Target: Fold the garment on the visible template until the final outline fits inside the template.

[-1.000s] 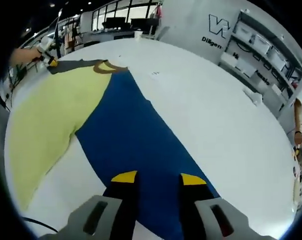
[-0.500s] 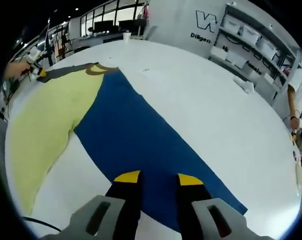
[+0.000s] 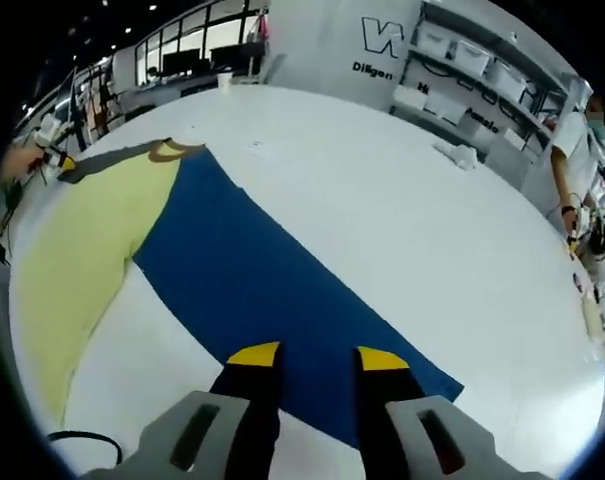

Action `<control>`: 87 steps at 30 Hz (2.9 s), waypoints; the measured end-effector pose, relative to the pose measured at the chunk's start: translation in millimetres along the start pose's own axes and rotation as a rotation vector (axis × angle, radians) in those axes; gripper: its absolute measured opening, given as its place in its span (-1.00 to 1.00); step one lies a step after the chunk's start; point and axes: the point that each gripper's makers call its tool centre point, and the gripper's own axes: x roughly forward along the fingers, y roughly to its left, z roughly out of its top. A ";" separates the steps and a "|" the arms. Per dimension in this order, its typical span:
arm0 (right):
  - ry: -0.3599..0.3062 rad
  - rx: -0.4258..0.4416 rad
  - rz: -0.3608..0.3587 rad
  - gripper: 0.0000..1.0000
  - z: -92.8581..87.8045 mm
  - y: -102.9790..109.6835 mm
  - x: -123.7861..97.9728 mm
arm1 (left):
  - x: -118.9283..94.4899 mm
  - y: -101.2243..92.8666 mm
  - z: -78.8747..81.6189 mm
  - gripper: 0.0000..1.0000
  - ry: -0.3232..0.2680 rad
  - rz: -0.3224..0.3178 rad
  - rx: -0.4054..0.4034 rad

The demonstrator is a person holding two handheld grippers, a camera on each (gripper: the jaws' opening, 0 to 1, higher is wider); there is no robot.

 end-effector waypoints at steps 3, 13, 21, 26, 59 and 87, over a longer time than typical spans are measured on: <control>-0.002 0.052 -0.021 -0.53 -7.8 -9.9 -9.5 | -5.9 -13.1 14.4 -0.53 -0.064 -0.030 -0.015; -0.038 0.219 -0.090 -0.52 -46.5 -37.0 -36.3 | -41.4 -129.7 67.5 -0.16 -0.356 -0.287 0.040; -0.031 0.314 -0.119 -0.67 -72.1 -46.8 -45.0 | -75.7 -221.0 77.8 0.13 -0.501 -0.472 0.156; -0.037 0.361 -0.116 -0.80 -76.6 -44.1 -44.8 | -82.3 -255.2 71.9 0.18 -0.518 -0.528 0.194; -0.144 0.725 -0.218 -1.00 -78.3 -69.0 -38.9 | -85.5 -293.6 32.0 0.01 -0.442 -0.563 0.245; -0.110 0.514 -0.247 -1.00 -72.6 -56.3 -44.1 | -91.0 -294.0 29.4 -0.02 -0.444 -0.560 0.224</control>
